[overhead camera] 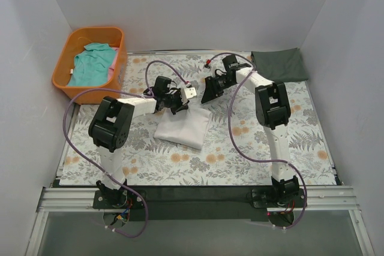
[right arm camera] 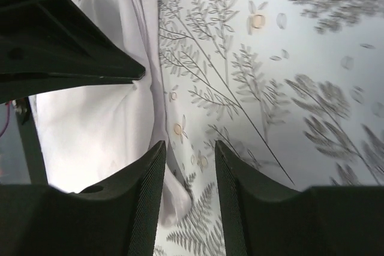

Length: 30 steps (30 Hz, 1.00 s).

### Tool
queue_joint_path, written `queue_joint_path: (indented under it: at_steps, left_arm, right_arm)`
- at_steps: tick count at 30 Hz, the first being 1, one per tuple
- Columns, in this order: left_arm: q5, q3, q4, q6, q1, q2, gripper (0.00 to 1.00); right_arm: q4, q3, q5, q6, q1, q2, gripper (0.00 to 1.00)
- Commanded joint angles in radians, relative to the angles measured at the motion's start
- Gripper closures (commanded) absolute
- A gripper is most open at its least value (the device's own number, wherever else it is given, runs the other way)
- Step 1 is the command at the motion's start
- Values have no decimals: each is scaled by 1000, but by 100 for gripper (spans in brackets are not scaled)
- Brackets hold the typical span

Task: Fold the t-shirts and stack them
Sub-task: Fold the tshirt

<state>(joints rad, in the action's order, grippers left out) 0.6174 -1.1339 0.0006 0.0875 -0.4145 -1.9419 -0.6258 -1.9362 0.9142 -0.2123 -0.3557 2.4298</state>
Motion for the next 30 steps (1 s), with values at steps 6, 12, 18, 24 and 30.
queue_joint_path:
  at_steps: [6, 12, 18, 24, 30]
  left_arm:
    - [-94, -124, -31, -119, -3, -69, 85]
    - [-33, -234, -249, -342, 19, 61, 50]
    - [148, -144, -369, -646, 95, 269, 53]
    - [335, 49, -401, -915, 160, 343, 64]
    - [351, 203, -332, -1026, 171, 296, 67]
  right_arm:
    - [-11, 101, -89, -27, 55, -264, 55]
    - [-29, 212, 15, -18, 67, -420, 53]
    - [-18, 344, 149, 22, 3, -497, 52]
    - [61, 422, 154, 80, -140, -468, 55]
    - [135, 499, 105, 177, -245, -423, 58]
